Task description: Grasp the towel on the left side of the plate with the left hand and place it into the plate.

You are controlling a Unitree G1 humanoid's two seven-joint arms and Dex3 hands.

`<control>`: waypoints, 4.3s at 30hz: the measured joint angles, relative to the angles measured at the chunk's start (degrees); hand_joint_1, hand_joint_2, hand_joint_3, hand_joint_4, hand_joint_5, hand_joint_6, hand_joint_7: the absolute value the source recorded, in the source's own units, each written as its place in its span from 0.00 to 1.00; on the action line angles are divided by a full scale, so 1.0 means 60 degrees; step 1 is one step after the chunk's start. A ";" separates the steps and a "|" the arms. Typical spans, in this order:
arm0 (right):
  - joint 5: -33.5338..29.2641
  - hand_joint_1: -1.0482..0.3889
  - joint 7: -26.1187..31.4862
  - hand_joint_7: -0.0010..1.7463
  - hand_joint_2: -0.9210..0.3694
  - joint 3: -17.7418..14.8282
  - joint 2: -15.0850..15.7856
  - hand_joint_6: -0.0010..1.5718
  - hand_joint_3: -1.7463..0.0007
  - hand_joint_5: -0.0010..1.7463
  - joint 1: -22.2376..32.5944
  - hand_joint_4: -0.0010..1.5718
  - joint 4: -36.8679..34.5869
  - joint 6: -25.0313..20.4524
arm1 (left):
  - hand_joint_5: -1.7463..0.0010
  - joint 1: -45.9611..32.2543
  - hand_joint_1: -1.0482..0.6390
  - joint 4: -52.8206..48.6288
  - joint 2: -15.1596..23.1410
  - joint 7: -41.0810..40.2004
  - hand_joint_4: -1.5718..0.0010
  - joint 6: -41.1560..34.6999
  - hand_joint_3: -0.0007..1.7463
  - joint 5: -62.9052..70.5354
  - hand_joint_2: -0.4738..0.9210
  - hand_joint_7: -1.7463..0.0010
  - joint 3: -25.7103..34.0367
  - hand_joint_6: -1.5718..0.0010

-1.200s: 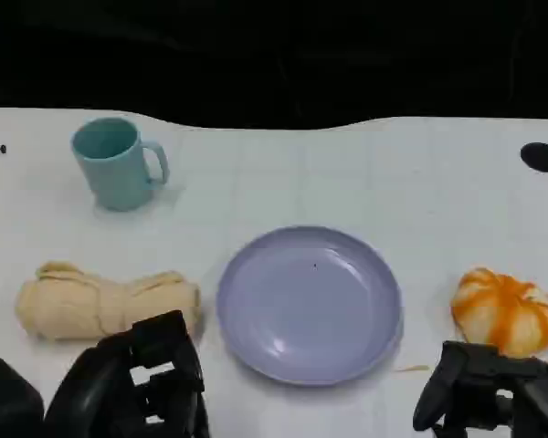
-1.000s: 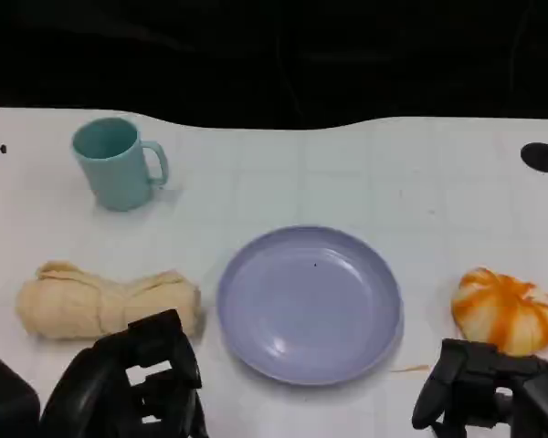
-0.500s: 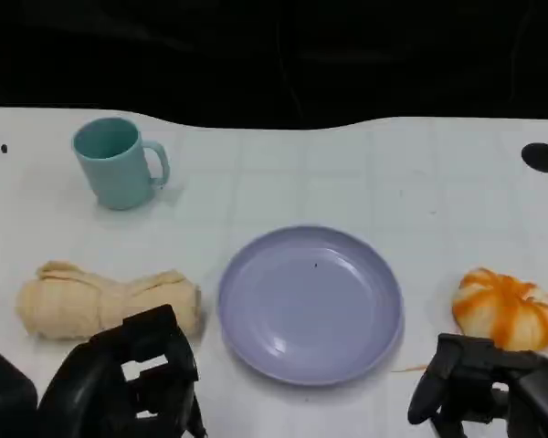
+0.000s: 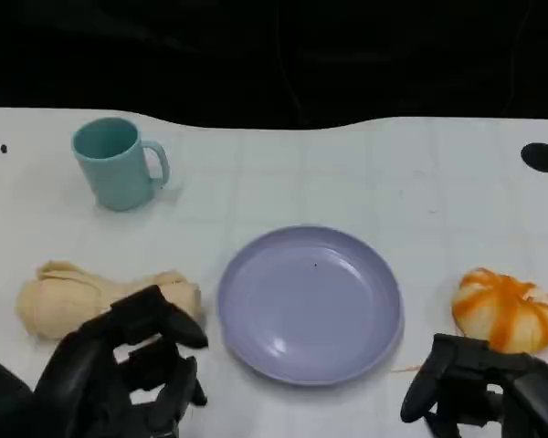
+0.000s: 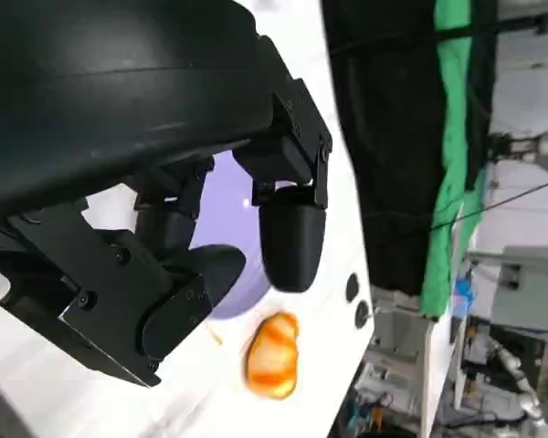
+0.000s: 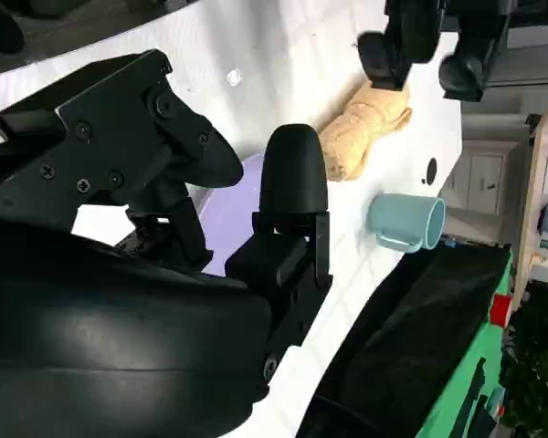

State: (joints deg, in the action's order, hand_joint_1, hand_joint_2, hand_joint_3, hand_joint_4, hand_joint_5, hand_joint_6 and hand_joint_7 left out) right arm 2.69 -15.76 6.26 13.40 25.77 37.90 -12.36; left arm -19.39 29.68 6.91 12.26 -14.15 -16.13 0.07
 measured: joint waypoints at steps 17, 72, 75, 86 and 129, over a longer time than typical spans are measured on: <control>0.0001 0.72 0.0062 0.86 0.28 0.0027 0.0001 0.39 0.33 1.00 0.0003 0.47 0.0286 -0.0254 | 0.61 0.0790 0.38 0.0588 0.1662 -0.0263 0.87 0.1414 0.03 0.4726 1.00 0.96 0.0246 0.76; -0.0098 0.71 0.0278 0.85 0.26 0.0293 -0.0043 0.39 0.36 1.00 -0.0010 0.47 0.0729 -0.0967 | 0.00 0.6418 0.51 -1.0160 0.2839 -0.3886 0.47 0.2991 0.18 1.0409 0.99 0.00 -0.3388 0.62; -0.0100 0.70 0.0310 0.85 0.27 0.0340 -0.0047 0.39 0.36 1.00 -0.0054 0.47 0.0733 -0.1024 | 0.00 0.6237 0.52 -0.9778 0.2931 -0.3890 0.47 0.3127 0.19 1.0243 0.97 0.00 -0.3299 0.61; -0.0242 0.71 0.0477 0.85 0.27 0.0471 -0.0061 0.40 0.36 1.00 -0.0048 0.47 0.0942 -0.1263 | 0.00 0.5796 0.52 -0.8479 0.3235 -0.4268 0.46 0.3400 0.18 1.0064 0.93 0.00 -0.2835 0.63; 0.0064 0.70 0.0304 0.86 0.26 0.0290 -0.0040 0.39 0.35 1.00 0.0248 0.47 0.1175 -0.1375 | 0.00 0.7244 0.52 -0.6659 -0.0325 -0.1562 0.43 0.0887 0.44 1.0330 0.76 0.29 -0.4717 0.50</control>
State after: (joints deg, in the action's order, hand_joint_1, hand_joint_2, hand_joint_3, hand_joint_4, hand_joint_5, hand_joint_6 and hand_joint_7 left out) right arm 3.07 -13.94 8.00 13.16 27.26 44.95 -20.61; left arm 24.07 -10.28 4.96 2.89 -8.82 45.85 -28.23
